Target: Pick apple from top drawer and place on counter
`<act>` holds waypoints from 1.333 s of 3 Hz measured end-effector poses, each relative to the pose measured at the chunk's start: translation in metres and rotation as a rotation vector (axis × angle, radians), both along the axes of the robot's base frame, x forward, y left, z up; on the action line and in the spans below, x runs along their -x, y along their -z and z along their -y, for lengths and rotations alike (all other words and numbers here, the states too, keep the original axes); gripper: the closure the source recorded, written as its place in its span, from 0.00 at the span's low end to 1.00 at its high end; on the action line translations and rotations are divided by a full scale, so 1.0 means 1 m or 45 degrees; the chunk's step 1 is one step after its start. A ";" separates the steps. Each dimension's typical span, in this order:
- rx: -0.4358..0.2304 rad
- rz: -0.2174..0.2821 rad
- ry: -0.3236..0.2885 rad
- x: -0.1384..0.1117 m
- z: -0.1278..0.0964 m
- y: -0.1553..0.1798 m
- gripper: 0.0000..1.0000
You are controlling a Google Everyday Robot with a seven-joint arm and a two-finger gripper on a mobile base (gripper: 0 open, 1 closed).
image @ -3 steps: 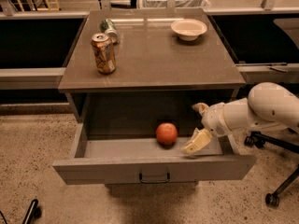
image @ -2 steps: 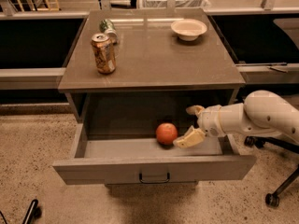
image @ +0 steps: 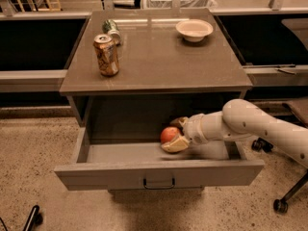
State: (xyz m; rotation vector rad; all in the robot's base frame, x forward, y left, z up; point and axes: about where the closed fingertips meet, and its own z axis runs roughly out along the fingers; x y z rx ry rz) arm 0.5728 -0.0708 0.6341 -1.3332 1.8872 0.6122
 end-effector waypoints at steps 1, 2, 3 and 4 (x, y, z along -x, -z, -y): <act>0.005 -0.042 -0.052 -0.002 -0.022 0.024 0.34; 0.005 -0.065 -0.071 -0.004 -0.032 0.038 0.61; 0.004 -0.065 -0.071 -0.004 -0.032 0.038 0.84; -0.053 0.033 -0.076 0.005 -0.018 0.003 1.00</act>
Offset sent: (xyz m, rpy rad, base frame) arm 0.0070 0.0387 -0.0497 -0.0060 0.0668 0.0630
